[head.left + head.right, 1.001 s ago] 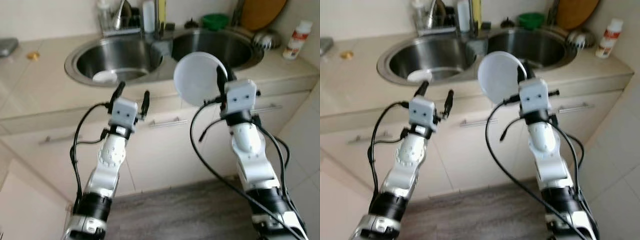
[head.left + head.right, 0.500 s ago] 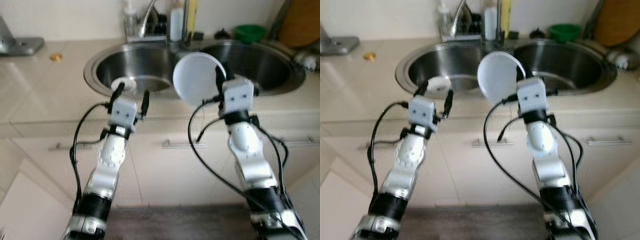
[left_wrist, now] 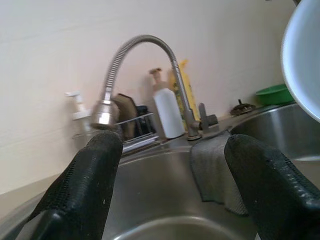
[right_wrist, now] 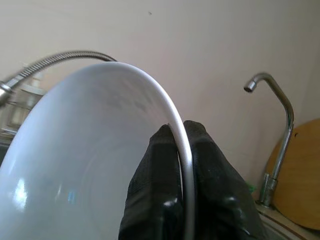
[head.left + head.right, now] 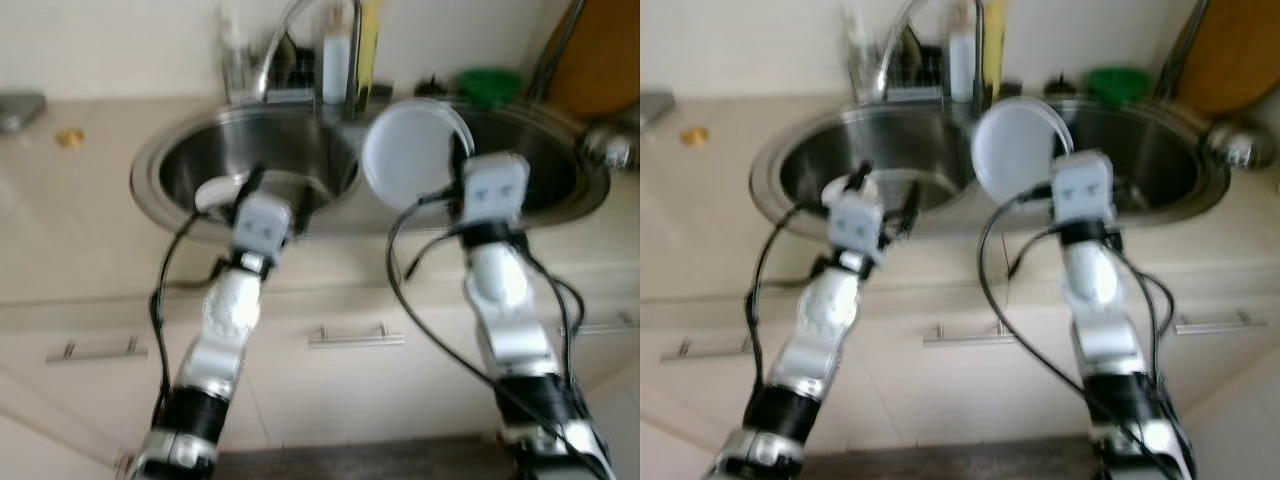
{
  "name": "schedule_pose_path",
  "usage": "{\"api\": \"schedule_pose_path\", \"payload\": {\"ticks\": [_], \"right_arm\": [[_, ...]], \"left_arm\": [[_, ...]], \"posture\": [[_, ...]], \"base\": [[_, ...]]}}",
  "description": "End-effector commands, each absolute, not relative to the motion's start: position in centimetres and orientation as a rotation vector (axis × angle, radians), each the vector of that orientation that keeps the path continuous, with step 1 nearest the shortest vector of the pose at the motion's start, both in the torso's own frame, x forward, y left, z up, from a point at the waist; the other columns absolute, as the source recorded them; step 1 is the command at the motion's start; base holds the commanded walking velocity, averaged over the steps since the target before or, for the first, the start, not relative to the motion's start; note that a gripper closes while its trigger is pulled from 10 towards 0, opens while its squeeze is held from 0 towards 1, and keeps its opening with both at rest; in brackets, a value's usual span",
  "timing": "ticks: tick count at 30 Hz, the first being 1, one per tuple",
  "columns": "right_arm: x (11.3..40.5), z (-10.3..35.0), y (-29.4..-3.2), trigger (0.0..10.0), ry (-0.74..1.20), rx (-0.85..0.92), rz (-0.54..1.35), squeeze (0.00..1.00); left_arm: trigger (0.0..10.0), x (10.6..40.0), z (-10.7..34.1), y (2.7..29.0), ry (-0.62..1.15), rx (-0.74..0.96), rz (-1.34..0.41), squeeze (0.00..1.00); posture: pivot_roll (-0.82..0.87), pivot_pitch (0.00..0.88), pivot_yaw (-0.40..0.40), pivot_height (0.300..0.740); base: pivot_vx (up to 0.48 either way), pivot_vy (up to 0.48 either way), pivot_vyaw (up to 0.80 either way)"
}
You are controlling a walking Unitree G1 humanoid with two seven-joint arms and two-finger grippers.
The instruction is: Kitchen organization
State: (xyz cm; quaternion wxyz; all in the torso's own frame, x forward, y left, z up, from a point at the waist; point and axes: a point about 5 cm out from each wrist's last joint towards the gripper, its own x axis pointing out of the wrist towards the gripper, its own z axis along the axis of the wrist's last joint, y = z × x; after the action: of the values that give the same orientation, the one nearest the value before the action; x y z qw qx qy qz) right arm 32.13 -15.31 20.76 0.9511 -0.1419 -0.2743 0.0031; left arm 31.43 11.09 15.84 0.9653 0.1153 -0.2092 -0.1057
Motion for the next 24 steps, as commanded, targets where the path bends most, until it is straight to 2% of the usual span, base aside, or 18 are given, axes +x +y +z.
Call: {"api": "schedule_pose_path", "payload": {"ticks": [1, 7, 16, 21, 24], "right_arm": [[32.2, 21.3, -16.1, 10.0, -0.575, -0.291, -0.023, 0.00], [32.5, 20.9, -16.3, 10.0, -0.534, -0.265, -0.036, 0.00], [34.4, 19.5, -17.7, 10.0, -0.364, -0.197, -0.053, 0.00], [36.1, 18.9, -20.4, 10.0, -0.233, -0.157, -0.148, 0.00], [37.0, 18.6, -23.7, 10.0, -0.129, -0.059, -0.300, 0.00]], "left_arm": [[10.0, 31.4, 16.3, 10.2, -0.441, 0.229, -0.237, 0.00], [10.0, 31.4, 16.3, 10.2, -0.442, 0.229, -0.236, 0.00], [10.0, 31.4, 16.4, 10.1, -0.451, 0.227, -0.245, 0.00], [10.0, 31.5, 16.5, 10.0, -0.456, 0.226, -0.246, 0.00], [10.0, 31.4, 16.5, 10.0, -0.458, 0.226, -0.240, 0.00]], "posture": [[-0.11, 0.000, 0.005, 0.740], [-0.11, 0.000, 0.002, 0.740], [-0.11, 0.000, 0.006, 0.740], [-0.11, 0.000, 0.002, 0.740], [-0.10, 0.000, -0.001, 0.740]], "base": [[0.315, 0.000, 0.00], [0.291, 0.000, 0.00], [0.000, 0.000, 0.00], [0.000, 0.000, 0.00], [0.000, 0.000, 0.00]]}}
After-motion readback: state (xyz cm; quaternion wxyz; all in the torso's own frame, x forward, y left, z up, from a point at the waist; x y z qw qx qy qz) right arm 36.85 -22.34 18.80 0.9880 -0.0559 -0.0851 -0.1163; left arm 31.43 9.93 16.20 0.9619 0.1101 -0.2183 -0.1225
